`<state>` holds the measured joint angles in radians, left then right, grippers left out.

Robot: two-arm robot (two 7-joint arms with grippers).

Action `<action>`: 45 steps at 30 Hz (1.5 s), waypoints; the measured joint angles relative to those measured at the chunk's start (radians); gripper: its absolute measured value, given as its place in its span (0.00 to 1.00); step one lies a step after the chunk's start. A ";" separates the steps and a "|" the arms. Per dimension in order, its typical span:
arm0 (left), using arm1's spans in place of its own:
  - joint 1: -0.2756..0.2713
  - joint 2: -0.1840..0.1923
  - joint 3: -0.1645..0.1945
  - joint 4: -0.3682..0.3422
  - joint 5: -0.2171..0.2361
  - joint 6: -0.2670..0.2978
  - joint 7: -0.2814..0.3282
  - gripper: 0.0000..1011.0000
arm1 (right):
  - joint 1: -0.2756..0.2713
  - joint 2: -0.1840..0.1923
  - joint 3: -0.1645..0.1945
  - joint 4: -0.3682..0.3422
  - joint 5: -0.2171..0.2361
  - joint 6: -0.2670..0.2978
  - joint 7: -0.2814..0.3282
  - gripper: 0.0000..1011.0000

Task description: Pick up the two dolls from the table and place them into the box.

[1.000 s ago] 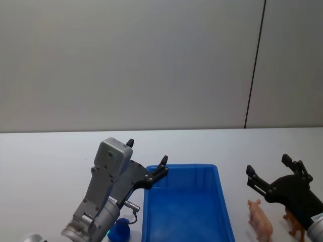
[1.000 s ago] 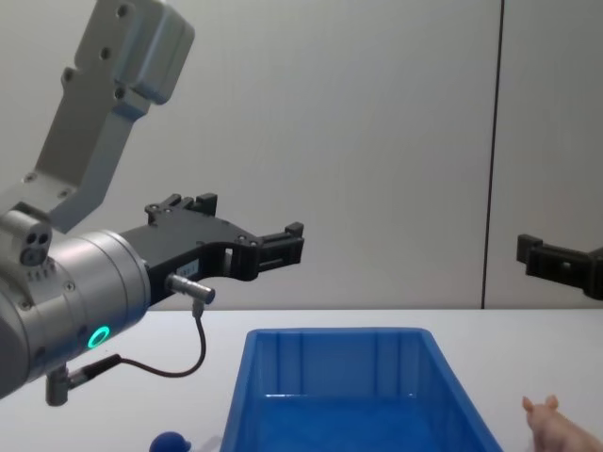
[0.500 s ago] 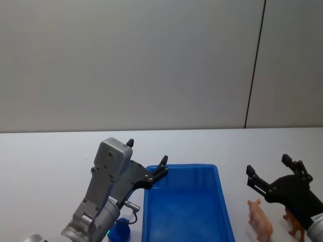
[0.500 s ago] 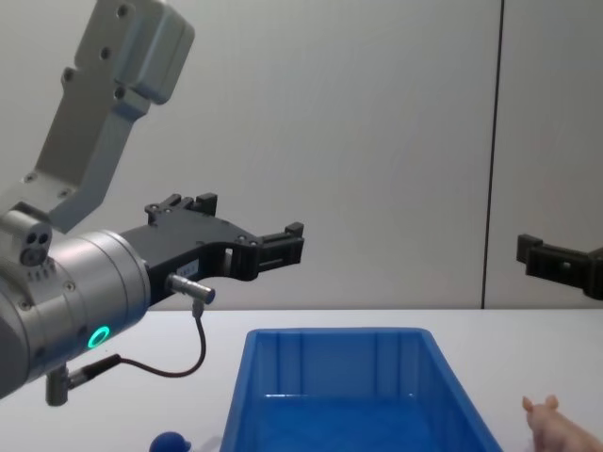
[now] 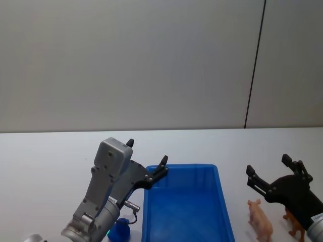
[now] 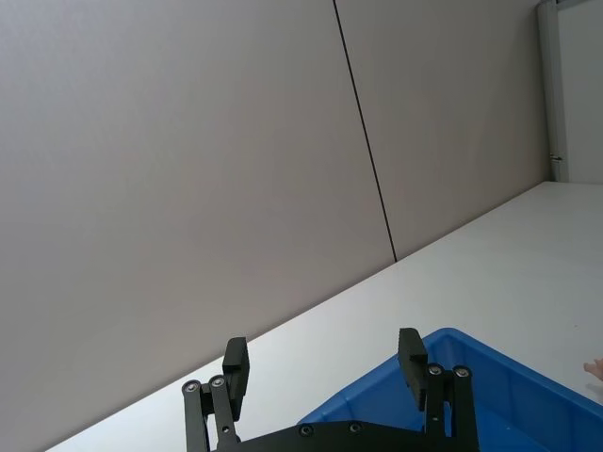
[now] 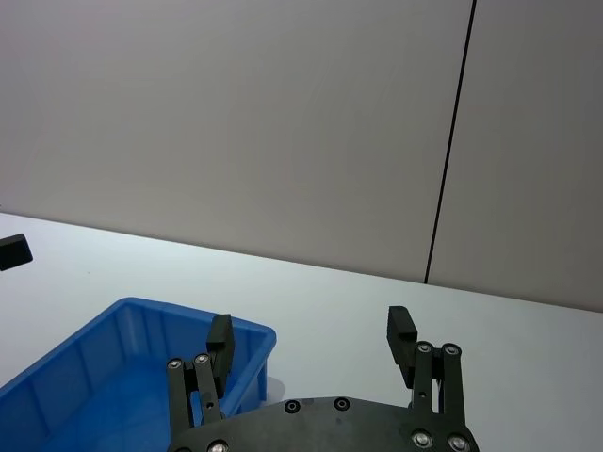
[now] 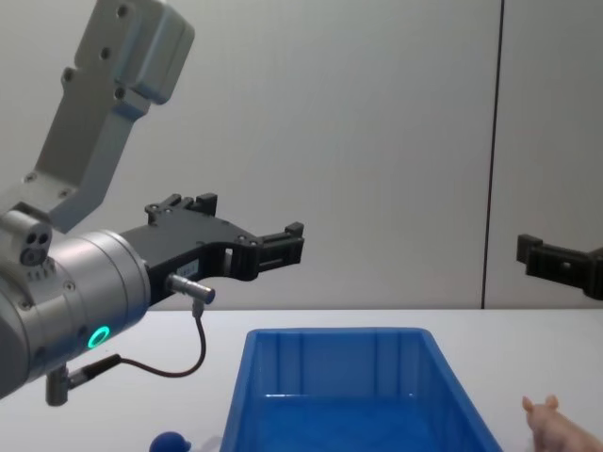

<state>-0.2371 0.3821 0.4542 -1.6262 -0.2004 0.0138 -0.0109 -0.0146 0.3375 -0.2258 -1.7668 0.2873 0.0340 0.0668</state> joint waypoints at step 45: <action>0.000 0.000 0.000 0.000 0.000 0.000 0.000 0.99 | -0.094 0.025 0.038 -0.021 0.008 0.138 -0.177 0.99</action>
<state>-0.2371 0.3821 0.4542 -1.6262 -0.2004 0.0139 -0.0109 -0.1085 0.3627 -0.1876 -1.7878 0.2950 0.1715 -0.1103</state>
